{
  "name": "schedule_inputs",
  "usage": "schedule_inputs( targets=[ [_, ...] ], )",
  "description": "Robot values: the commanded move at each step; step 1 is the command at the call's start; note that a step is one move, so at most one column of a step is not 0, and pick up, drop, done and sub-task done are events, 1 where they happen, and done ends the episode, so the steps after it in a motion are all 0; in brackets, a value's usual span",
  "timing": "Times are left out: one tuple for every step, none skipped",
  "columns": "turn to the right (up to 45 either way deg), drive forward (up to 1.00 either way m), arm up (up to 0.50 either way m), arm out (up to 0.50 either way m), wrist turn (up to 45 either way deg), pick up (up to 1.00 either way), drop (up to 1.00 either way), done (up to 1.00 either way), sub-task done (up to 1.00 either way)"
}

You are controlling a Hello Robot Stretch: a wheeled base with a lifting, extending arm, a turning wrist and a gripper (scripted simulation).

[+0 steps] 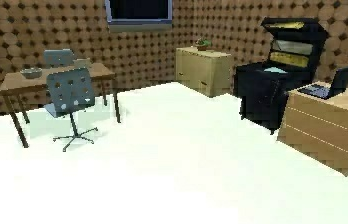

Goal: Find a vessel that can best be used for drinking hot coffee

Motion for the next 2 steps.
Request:
schedule_inputs(
  targets=[
    [45.0, 0.00, 0.00, 0.00, 0.0, 0.00, 0.00, 0.00, 0.00],
    [12.0, 0.00, 0.00, 0.00, 0.0, 0.00, 0.00, 0.00, 0.00]
  ],
)
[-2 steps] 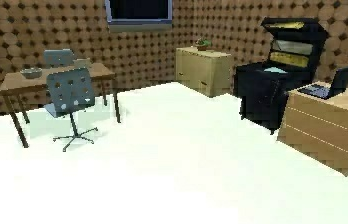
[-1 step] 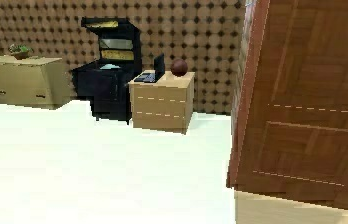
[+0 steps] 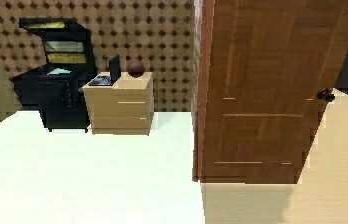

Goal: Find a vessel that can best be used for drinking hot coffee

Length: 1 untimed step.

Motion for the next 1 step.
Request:
schedule_inputs(
  targets=[
    [0.0, 0.15, 0.00, 0.00, 0.0, 0.00, 0.00, 0.00, 0.00]
  ],
)
